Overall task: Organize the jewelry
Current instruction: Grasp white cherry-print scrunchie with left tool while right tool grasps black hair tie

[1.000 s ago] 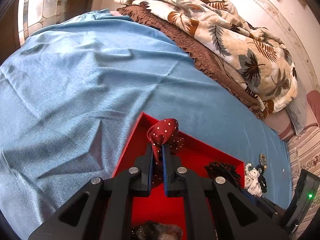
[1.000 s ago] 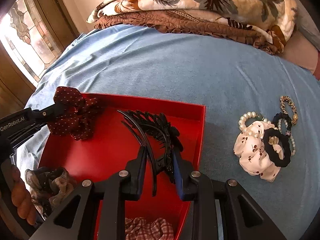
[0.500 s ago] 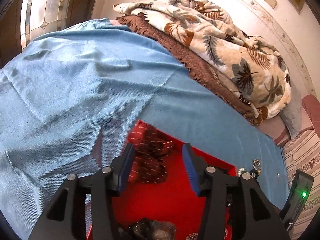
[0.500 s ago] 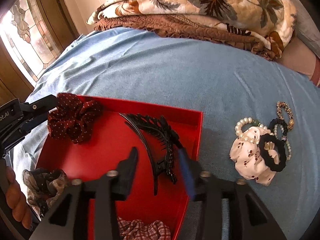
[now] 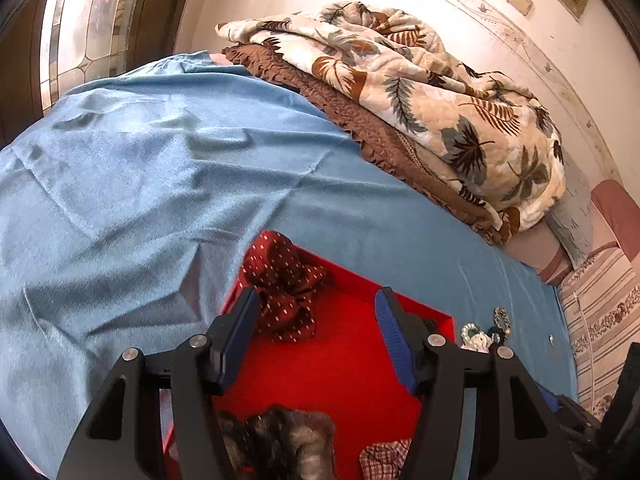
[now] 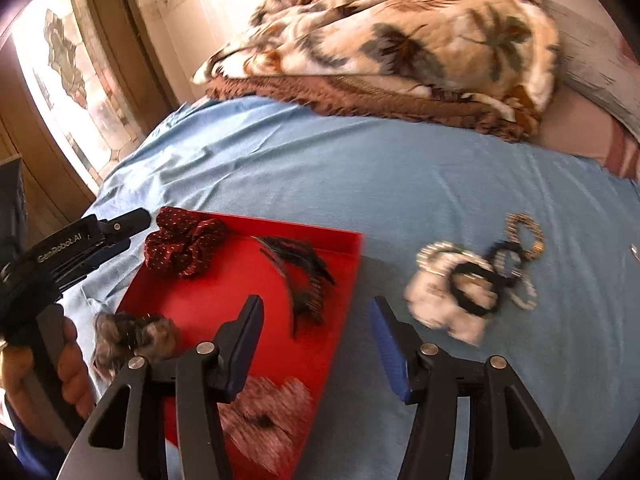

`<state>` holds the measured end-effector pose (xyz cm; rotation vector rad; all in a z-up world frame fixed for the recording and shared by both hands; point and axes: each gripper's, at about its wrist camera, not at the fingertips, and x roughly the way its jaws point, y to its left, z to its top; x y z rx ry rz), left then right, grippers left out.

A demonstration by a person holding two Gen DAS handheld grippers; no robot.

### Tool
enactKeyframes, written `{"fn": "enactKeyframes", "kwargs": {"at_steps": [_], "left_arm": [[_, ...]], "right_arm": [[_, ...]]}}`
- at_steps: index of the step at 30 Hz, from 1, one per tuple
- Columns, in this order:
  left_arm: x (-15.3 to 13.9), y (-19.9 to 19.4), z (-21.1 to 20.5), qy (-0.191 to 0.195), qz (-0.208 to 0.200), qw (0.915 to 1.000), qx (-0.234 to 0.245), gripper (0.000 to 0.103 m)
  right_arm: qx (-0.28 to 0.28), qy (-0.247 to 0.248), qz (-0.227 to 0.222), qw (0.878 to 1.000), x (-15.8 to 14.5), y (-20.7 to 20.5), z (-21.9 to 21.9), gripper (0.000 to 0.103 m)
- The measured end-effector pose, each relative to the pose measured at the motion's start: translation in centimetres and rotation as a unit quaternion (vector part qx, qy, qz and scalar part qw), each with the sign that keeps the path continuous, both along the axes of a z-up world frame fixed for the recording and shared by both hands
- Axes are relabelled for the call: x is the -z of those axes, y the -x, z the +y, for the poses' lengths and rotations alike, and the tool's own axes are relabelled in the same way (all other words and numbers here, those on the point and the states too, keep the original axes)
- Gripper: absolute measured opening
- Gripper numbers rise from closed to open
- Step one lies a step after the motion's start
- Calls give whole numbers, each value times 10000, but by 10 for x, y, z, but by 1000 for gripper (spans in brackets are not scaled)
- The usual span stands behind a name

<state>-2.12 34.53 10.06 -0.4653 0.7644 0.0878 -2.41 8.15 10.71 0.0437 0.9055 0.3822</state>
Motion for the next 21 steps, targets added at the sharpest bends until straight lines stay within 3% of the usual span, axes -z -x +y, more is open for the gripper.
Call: {"fn": "enactKeyframes", "kwargs": {"at_steps": [6,9,13,18,21], "left_arm": [[-6,21,-28,-122,-232,9995,175,59],[-9,30,-54,-357,-343,9980,390,59],[-12,39,-93,-562,-219,9947,838,59],[-20,42,-141,-766,-191,9877,1352,59],[-22,38,-169,-942,-131,9829,1580,59]], "right_arm": [[623,152,20,9979,10,22,-87,65],[957,112,116,9953,20,28,-132,65],[1282,-44,215,9915,29,28,-178,65],[1367,-392,250,9895,40,19,-202,65],[1224,-841,318,9884,46,5,-201,65]]}}
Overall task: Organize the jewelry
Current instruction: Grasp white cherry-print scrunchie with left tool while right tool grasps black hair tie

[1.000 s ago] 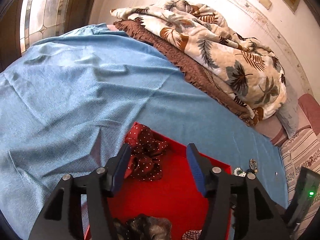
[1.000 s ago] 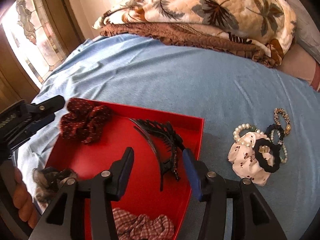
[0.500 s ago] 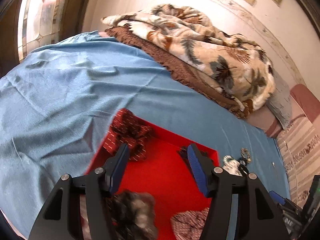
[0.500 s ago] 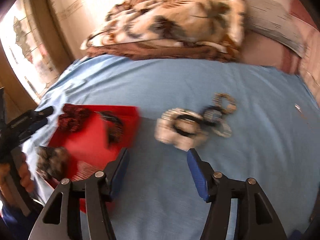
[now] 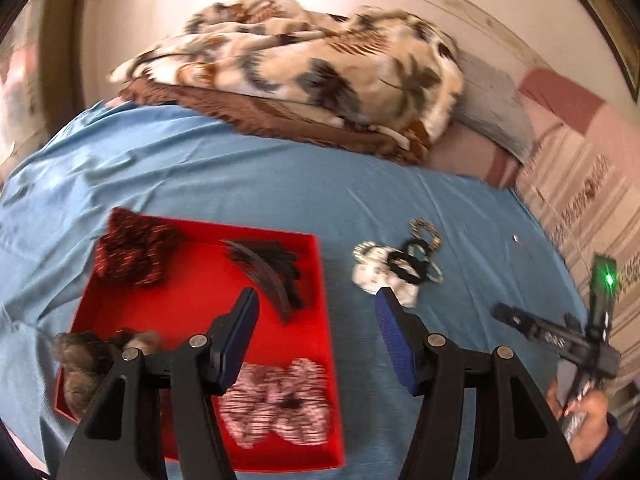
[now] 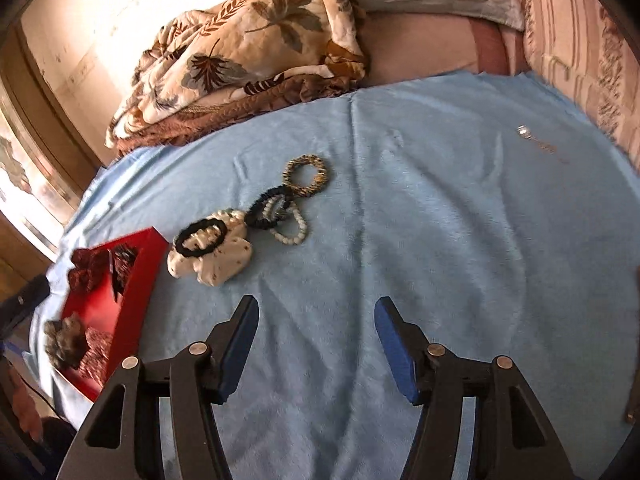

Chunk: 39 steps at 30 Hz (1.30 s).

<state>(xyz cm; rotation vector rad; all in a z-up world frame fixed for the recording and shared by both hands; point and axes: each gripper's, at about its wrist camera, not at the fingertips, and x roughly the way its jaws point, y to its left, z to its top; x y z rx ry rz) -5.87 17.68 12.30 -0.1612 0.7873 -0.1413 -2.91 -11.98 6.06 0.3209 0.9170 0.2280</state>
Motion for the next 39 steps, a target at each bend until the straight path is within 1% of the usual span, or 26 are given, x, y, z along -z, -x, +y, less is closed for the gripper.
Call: {"fn": "enactKeyframes", "kwargs": {"at_steps": [1,2,3,4,5,7,11,12,13,14,15,19,21,23,26,29,34,35,36,37,39], "left_arm": [[0,-2,-8,-37,17,10000,60,59],[1,-3,-15,-71,41,9999,97,59],[2,-4,-19,-95,63,9999,125,59],[4,-6,-25,-137,101,9997,166,59],[6,-8,-30,-183,141,9996,188,59],[11,-12,-36,-264,225,9992,209,59],[16,-21,-40,-330,345,9986,207,59],[18,-24,-41,-339,377,9985,198,59],[19,-26,-42,-341,397,9984,194,59],[19,-29,-43,-337,422,9984,180,59],[20,-31,-44,-327,437,9984,167,59],[26,-49,-52,-266,568,9980,125,59],[31,-60,-59,-251,679,9972,163,59],[38,-69,-69,-257,783,9964,207,59],[50,-84,-83,-414,923,9945,261,59],[63,-98,-91,-585,1075,9922,231,59],[79,-116,-100,-725,1284,9889,201,59],[82,-119,-103,-760,1329,9880,210,59],[85,-120,-104,-783,1363,9873,215,59],[88,-121,-106,-802,1401,9866,213,59],[93,-123,-109,-808,1462,9857,230,59]], "right_arm": [[-50,-158,17,9999,2,-5,2,65],[-144,-481,79,9987,5,-15,4,65],[-184,-658,117,9976,7,-21,7,65],[-251,-941,168,9951,10,-32,11,64],[-301,-1081,189,9935,12,-39,16,63],[-413,-1279,240,9906,16,-55,28,55],[-615,-1443,411,9868,30,-82,51,49],[-664,-1466,469,9859,34,-86,54,40],[-728,-1493,550,9846,38,-89,57,19],[-778,-1532,616,9832,42,-91,58,10],[-796,-1586,644,9820,44,-91,56,9],[-674,-1452,599,9853,36,-80,35,8],[-517,-1071,677,9906,30,-72,19,8],[-448,-764,729,9934,23,-62,6,8],[-403,-316,786,9956,19,-44,-13,8],[-371,109,799,9961,23,-32,-25,10],[-379,168,781,9961,29,-34,-28,10],[-409,177,756,9961,29,-35,-27,11],[-442,199,744,9961,30,-35,-25,18],[-459,219,741,9959,32,-35,-24,28],[-468,266,731,9959,34,-34,-20,34]]}}
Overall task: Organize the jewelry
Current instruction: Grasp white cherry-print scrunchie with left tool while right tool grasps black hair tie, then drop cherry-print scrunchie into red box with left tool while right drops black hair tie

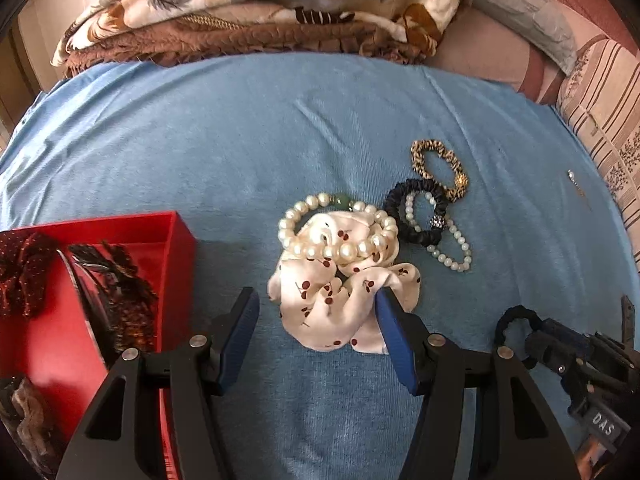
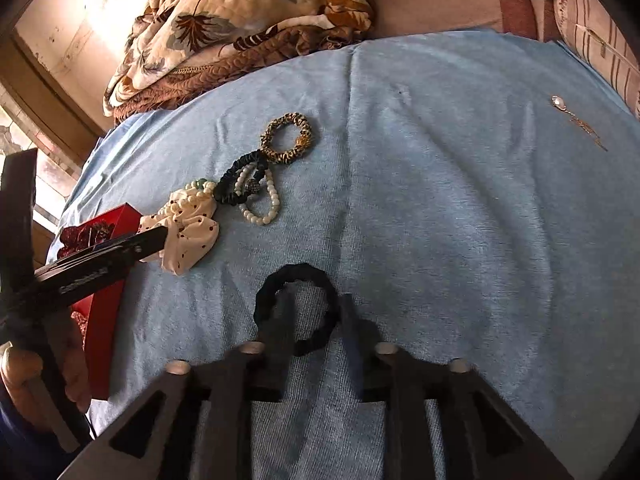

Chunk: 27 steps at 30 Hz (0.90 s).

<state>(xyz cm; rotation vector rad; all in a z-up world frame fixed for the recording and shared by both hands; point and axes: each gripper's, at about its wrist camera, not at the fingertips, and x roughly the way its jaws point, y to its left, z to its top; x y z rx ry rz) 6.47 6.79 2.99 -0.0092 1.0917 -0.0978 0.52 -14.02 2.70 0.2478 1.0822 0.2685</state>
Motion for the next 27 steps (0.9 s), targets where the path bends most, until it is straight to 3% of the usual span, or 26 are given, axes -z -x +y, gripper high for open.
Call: {"fn": "enactKeyframes", "kwargs": {"at_steps": [1,2,3,4,7,8,9,15,20,27], "left_arm": [[2,-1,-2,2,34,10000,37,52],[4,-1,-4,4,52,10000,68,30],[5,-1,-6,-3,106,9999,103,18],[5,0,-8,9,134,9998,131,12],[-4,11,-14,23,-27,9996,265,11],[-9,15,-16,80,-65,9994,327,10],[-16,23,-17,183,-122,9989,423,10],[-58,74,-12,549,-536,9941,769,10],[-83,112,8,723,-814,9913,746,10],[-101,143,53,437,-1195,9905,530,10]], "right_arm": [[-7,27,-14,10000,0,0,2,34],[-8,43,-38,10000,0,0,3,34],[-2,52,-57,10000,-1,-1,3,34],[9,59,-65,10000,0,-1,3,34],[63,104,-39,9999,3,-3,3,30],[76,119,-42,9999,4,-4,3,23],[67,101,-35,9999,4,-4,2,9],[193,-182,-309,9992,-11,8,-5,8],[322,-423,-521,9972,-22,22,-7,8],[438,-652,-554,9954,-20,45,-1,8]]}}
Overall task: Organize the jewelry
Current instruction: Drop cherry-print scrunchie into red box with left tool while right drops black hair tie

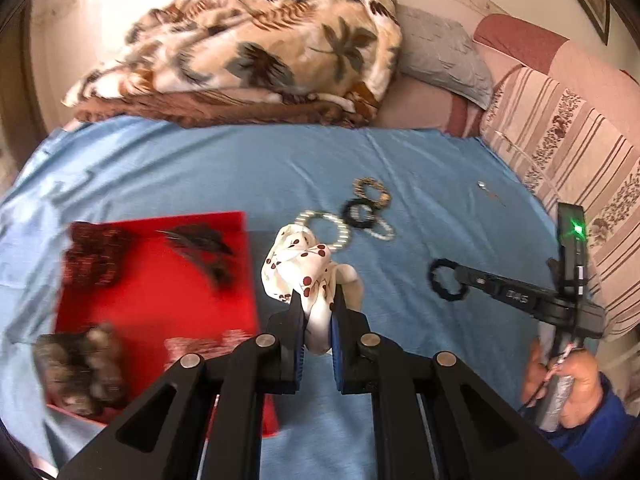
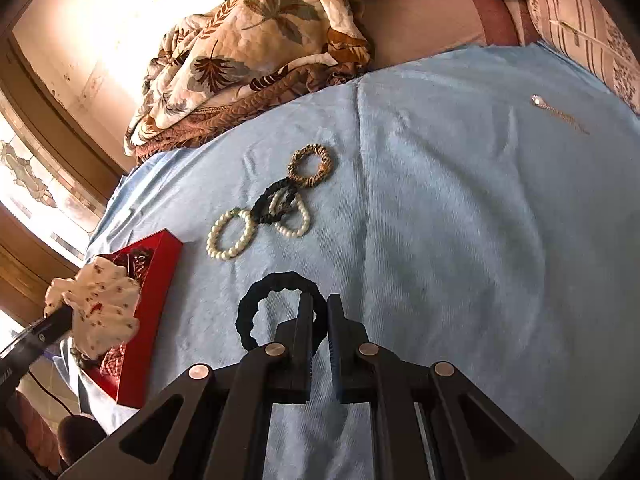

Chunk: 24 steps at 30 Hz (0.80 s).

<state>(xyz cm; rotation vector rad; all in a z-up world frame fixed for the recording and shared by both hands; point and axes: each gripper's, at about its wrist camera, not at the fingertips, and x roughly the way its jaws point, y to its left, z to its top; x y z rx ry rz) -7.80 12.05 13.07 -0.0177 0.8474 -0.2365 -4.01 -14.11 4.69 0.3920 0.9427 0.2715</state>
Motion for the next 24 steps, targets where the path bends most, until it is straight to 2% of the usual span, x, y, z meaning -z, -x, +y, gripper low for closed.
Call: {"fn": "enactKeyframes", "kwargs": {"at_steps": [5,11,17,24], "left_arm": [[-8,10,46,85,-122,9994,-328,11],[-15,16,107,206,-232,9957,-878,11],[-15,8,167,582,-193,9889,-1353,11],[3,-13,193,1044,-26,9833,-1490,11]], "right_arm": [[80,-112,79,9999,9,19,9,8],[23,128,66,9999,13,35,27,8],[-132,315,-68,9994,0,45,46,8],[-421,405,-198,9981,-24,46,76,8]]}}
